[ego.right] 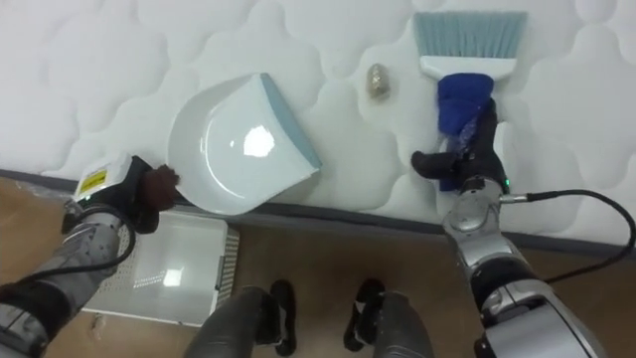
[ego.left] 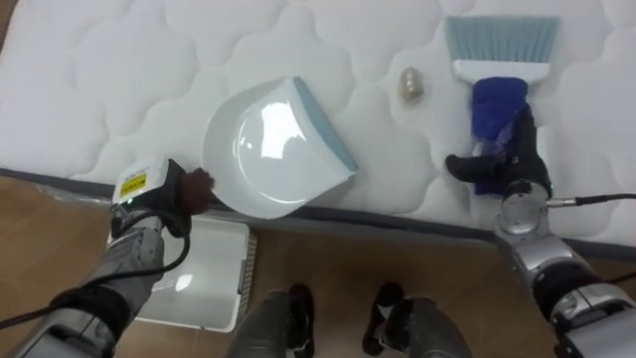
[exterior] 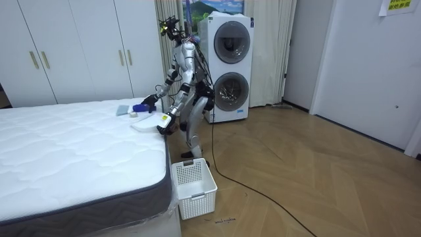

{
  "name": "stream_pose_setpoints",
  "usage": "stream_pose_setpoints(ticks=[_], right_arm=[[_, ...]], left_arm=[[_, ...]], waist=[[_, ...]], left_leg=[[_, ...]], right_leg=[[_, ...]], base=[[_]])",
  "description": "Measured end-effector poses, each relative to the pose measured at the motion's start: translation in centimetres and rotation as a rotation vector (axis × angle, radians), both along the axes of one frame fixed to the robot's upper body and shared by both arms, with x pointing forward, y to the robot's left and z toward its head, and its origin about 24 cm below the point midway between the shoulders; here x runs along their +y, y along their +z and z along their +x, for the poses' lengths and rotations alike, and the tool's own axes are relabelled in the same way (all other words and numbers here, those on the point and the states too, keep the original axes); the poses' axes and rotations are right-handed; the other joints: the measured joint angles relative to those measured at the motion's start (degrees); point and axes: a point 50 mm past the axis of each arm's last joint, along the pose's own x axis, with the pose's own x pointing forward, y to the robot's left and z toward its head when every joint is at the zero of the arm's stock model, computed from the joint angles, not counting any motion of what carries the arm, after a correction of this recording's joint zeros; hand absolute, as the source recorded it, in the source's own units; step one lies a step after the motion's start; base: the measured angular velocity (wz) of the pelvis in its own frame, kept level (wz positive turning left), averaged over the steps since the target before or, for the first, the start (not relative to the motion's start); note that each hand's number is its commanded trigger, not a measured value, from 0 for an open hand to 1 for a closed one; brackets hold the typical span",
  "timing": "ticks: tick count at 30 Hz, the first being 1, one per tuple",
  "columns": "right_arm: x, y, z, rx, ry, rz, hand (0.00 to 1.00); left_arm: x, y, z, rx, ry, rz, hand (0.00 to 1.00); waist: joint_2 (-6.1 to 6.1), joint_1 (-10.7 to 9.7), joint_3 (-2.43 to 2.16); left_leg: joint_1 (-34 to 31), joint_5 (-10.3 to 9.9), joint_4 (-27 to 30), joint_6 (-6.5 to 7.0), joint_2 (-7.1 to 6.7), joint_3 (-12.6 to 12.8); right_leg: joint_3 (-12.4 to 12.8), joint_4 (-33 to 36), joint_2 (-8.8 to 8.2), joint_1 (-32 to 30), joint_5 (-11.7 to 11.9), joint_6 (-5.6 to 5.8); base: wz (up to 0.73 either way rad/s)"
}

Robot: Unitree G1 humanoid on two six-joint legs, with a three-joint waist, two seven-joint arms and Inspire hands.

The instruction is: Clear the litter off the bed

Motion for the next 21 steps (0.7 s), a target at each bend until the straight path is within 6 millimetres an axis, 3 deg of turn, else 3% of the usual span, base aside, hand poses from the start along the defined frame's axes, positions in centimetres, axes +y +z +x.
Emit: stream_pose_setpoints(ticks=[6,11,21], right_arm=[[-1.7,0.6,0.0,0.041,-0.016,-0.129,1.00],[-2.5,0.6,-0.2,0.076,-0.029,-0.196,1.00],[-2.1,0.2,-0.3,0.111,-0.052,-0.199,1.00]], left_arm=[[-0.3,0.1,0.1,-0.006,-0.002,-0.003,1.00],[-0.7,-0.1,0.1,0.006,0.002,-0.007,1.00],[-1.3,-0.4,0.0,0.019,0.012,-0.013,1.00]], waist=[[0.09,0.4,-0.09],[0.78,0.6,-0.53],[0.96,0.5,-0.64]], left_leg=[[0.0,0.0,0.3,-0.04,0.10,-0.2],[0.0,0.0,0.3,-0.12,0.11,-0.8],[0.0,0.0,0.2,-0.31,-0.06,-1.3]], right_leg=[[0.1,-0.4,0.80,0.3,0.1,0.14],[0.2,-0.3,1.11,0.5,0.1,0.13],[0.2,-0.3,1.18,0.7,0.0,0.06]], base=[[0.01],[0.05],[0.01]])
